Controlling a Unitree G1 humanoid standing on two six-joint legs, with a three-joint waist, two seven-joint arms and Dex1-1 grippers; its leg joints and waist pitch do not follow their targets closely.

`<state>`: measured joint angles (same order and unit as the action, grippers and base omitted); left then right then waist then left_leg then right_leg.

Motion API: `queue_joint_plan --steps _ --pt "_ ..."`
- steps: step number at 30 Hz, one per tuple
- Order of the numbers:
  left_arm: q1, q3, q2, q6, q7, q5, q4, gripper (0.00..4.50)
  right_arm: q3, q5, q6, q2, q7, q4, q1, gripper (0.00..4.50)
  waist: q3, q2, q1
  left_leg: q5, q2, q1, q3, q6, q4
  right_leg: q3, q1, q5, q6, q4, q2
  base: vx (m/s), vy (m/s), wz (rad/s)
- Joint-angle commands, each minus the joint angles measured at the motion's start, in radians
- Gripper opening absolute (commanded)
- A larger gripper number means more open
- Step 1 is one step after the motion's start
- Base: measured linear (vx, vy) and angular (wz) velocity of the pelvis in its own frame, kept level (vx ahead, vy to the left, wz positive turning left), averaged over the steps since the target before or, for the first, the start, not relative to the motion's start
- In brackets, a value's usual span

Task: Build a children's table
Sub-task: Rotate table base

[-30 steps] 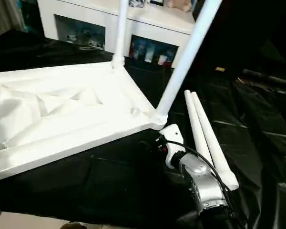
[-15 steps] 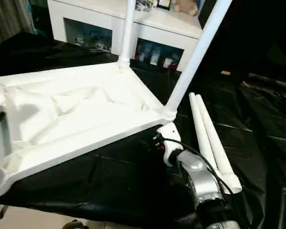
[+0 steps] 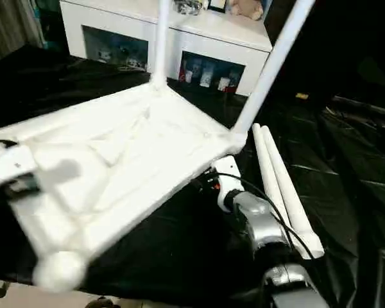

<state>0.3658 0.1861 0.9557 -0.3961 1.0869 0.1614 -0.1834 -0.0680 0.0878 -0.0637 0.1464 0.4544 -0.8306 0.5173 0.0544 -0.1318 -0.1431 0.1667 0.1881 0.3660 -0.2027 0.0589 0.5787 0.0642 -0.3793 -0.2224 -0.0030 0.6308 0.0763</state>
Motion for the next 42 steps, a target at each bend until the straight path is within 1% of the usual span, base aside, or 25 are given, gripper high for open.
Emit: queue_joint_plan --steps 1,2,3,4,5,6,7,8,9,10,11,13,17,20,22,23,24,26,27,29,32,33,34,39,42 --pt "-0.022 0.133 -0.085 0.027 0.111 -0.080 0.094 2.30 -0.011 0.004 0.033 -0.026 0.012 -0.012 0.039 3.87 -0.047 0.032 0.012 0.330 0.056 -0.035 0.029 0.097 -0.082 -0.058 0.008 -0.217 -0.186 -0.077 0.084 0.000 0.000 0.00" --pt "-0.022 0.133 -0.085 0.027 0.111 -0.080 0.094 2.30 -0.011 0.004 0.033 -0.026 0.012 -0.012 0.039 3.87 -0.047 0.032 0.012 0.329 0.056 -0.034 0.030 0.097 -0.082 -0.058 0.009 -0.223 -0.182 -0.077 0.085 0.000 0.000 0.00" --pt "0.003 0.146 -0.143 0.032 0.084 -0.069 0.096 2.30 -0.011 -0.002 0.043 -0.037 0.009 -0.041 0.068 3.87 -0.048 0.030 0.014 0.326 0.056 -0.034 0.029 0.096 -0.082 -0.058 0.008 -0.231 -0.178 -0.078 0.084 0.000 0.000 0.00" --pt "0.013 0.149 -0.163 0.040 0.068 -0.061 0.089 2.30 -0.010 -0.004 0.046 -0.041 0.008 -0.050 0.077 3.87 -0.049 0.030 0.011 0.324 0.056 -0.038 0.029 0.096 -0.080 -0.058 0.006 -0.234 -0.179 -0.079 0.084 0.000 0.000 0.00" --pt "0.019 0.148 -0.172 0.042 0.057 -0.057 0.081 2.30 -0.010 -0.005 0.048 -0.042 0.007 -0.053 0.081 3.87 -0.047 0.034 0.009 0.340 0.055 -0.045 0.025 0.095 -0.078 -0.059 -0.002 -0.247 -0.180 -0.084 0.084 0.000 0.000 0.00" --pt "0.034 0.144 -0.191 0.057 0.027 -0.040 0.057 2.30 -0.010 -0.007 0.052 -0.046 0.006 -0.060 0.091 3.87 -0.045 0.036 0.010 0.371 0.055 -0.045 0.026 0.099 -0.078 -0.060 -0.004 -0.281 -0.177 -0.087 0.084 0.000 0.000 0.00" --pt "0.037 0.143 -0.193 0.068 0.017 -0.030 0.053 2.30 -0.009 -0.007 0.060 -0.048 0.007 -0.073 0.099 3.87 -0.045 0.034 0.010 0.380 0.055 -0.045 0.028 0.100 -0.079 -0.059 -0.003 -0.296 -0.173 -0.089 0.085 0.000 0.000 0.00" --pt "0.041 0.141 -0.195 0.077 0.011 -0.023 0.048 2.30 -0.008 -0.008 0.067 -0.050 0.009 -0.083 0.107 3.87 -0.048 0.033 0.012 0.374 0.056 -0.037 0.033 0.098 -0.081 -0.058 0.005 -0.303 -0.167 -0.086 0.087 0.000 0.000 0.00" --pt "0.042 0.136 -0.196 0.077 0.009 -0.022 0.050 2.30 -0.006 -0.010 0.075 -0.051 0.012 -0.095 0.114 3.87 -0.050 0.028 0.015 0.351 0.057 -0.029 0.035 0.095 -0.083 -0.056 0.010 -0.296 -0.160 -0.084 0.087 0.000 0.000 0.00" --pt "0.044 0.131 -0.197 0.072 0.009 -0.026 0.052 2.30 -0.005 -0.011 0.078 -0.052 0.014 -0.099 0.116 3.87 -0.052 0.028 0.015 0.331 0.057 -0.026 0.036 0.092 -0.083 -0.055 0.012 -0.281 -0.160 -0.080 0.086 0.000 0.000 0.00" --pt "0.048 0.117 -0.200 0.058 0.010 -0.039 0.057 2.47 -0.003 -0.013 0.084 -0.052 0.017 -0.107 0.120 3.87 -0.051 0.026 0.015 0.310 0.056 -0.026 0.033 0.085 -0.081 -0.056 0.010 -0.264 -0.161 -0.080 0.085 0.000 0.000 0.00" --pt "0.058 0.097 -0.192 0.039 0.017 -0.052 0.065 2.63 0.000 -0.020 0.092 -0.052 0.020 -0.117 0.124 3.87 -0.050 0.028 0.013 0.316 0.056 -0.030 0.030 0.080 -0.079 -0.057 0.006 -0.275 -0.162 -0.083 0.086 0.000 0.000 0.00" --pt "0.063 0.067 -0.171 -0.009 0.058 -0.061 0.093 2.69 0.006 -0.032 0.108 -0.051 0.025 -0.138 0.130 3.87 -0.051 0.028 0.014 0.303 0.055 -0.027 0.030 0.079 -0.080 -0.055 0.008 -0.261 -0.168 -0.080 0.083 0.000 0.000 0.00" --pt "0.047 0.054 -0.122 -0.030 0.116 -0.072 0.142 2.93 0.007 -0.039 0.123 -0.046 0.025 -0.156 0.132 3.87 -0.051 0.029 0.015 0.302 0.057 -0.028 0.031 0.081 -0.082 -0.054 0.008 -0.247 -0.169 -0.078 0.083 0.000 0.000 0.00" --pt "0.058 0.033 -0.102 -0.017 0.127 -0.079 0.146 3.12 0.007 -0.042 0.132 -0.043 0.024 -0.166 0.133 3.87 -0.052 0.031 0.017 0.303 0.056 -0.028 0.030 0.088 -0.081 -0.054 0.007 -0.225 -0.173 -0.075 0.081 0.000 0.000 0.00" --pt "0.064 0.027 -0.098 -0.016 0.130 -0.081 0.144 3.12 0.008 -0.043 0.135 -0.043 0.024 -0.168 0.133 3.87 -0.053 0.029 0.018 0.299 0.056 -0.026 0.030 0.089 -0.081 -0.053 0.008 -0.216 -0.174 -0.073 0.079 0.000 0.000 0.00" --pt "0.073 0.020 -0.093 -0.016 0.134 -0.084 0.140 3.28 0.008 -0.044 0.137 -0.042 0.024 -0.170 0.133 3.87 -0.053 0.028 0.019 0.294 0.055 -0.025 0.029 0.090 -0.081 -0.054 0.009 -0.209 -0.175 -0.072 0.079 0.000 0.000 0.00" --pt "0.089 0.008 -0.085 -0.023 0.143 -0.092 0.136 3.34 0.010 -0.047 0.142 -0.041 0.024 -0.175 0.134 3.87 -0.056 0.029 0.021 0.268 0.055 -0.025 0.028 0.090 -0.079 -0.054 0.011 -0.165 -0.183 -0.067 0.079 0.000 0.000 0.00" --pt "0.100 -0.001 -0.080 -0.027 0.149 -0.098 0.133 3.51 0.012 -0.049 0.144 -0.041 0.025 -0.177 0.134 3.87 -0.056 0.027 0.023 0.247 0.054 -0.023 0.027 0.089 -0.078 -0.053 0.015 -0.133 -0.190 -0.063 0.077 0.000 0.000 0.00" --pt "0.111 -0.012 -0.063 -0.029 0.161 -0.099 0.130 3.60 0.014 -0.053 0.148 -0.040 0.025 -0.181 0.135 3.87 -0.059 0.026 0.031 0.226 0.053 -0.020 0.027 0.087 -0.076 -0.052 0.018 -0.095 -0.199 -0.058 0.076 0.000 0.000 0.00" --pt "0.099 -0.015 -0.011 -0.033 0.213 -0.106 0.139 3.88 0.015 -0.059 0.157 -0.039 0.024 -0.191 0.137 3.87 -0.058 0.024 0.039 0.209 0.053 -0.018 0.027 0.081 -0.075 -0.052 0.023 -0.083 -0.200 -0.057 0.076 0.000 0.000 0.00" --pt "0.089 -0.012 -0.001 -0.035 0.228 -0.112 0.152 3.97 0.015 -0.060 0.161 -0.039 0.024 -0.194 0.137 3.87 -0.058 0.025 0.043 0.196 0.052 -0.020 0.026 0.077 -0.074 -0.053 0.021 -0.070 -0.202 -0.056 0.075 0.000 0.000 0.00" --pt "0.080 -0.007 0.002 -0.039 0.237 -0.115 0.162 3.97 0.015 -0.060 0.162 -0.039 0.024 -0.196 0.138 3.87 -0.057 0.024 0.045 0.195 0.053 -0.020 0.025 0.076 -0.074 -0.053 0.021 -0.067 -0.203 -0.056 0.074 0.000 0.000 0.00" --pt "0.062 0.015 0.001 -0.036 0.241 -0.117 0.170 4.45 0.018 -0.066 0.176 -0.046 0.023 -0.218 0.146 3.87 -0.057 0.027 0.047 0.185 0.053 -0.024 0.022 0.073 -0.072 -0.053 0.021 -0.024 -0.222 -0.052 0.072 0.000 0.000 0.00" --pt "0.062 0.021 0.012 -0.031 0.252 -0.117 0.160 4.45 0.018 -0.067 0.181 -0.048 0.023 -0.224 0.149 3.87 -0.055 0.027 0.046 0.223 0.054 -0.025 0.023 0.082 -0.074 -0.054 0.020 -0.078 -0.215 -0.057 0.075 0.000 0.000 0.00"
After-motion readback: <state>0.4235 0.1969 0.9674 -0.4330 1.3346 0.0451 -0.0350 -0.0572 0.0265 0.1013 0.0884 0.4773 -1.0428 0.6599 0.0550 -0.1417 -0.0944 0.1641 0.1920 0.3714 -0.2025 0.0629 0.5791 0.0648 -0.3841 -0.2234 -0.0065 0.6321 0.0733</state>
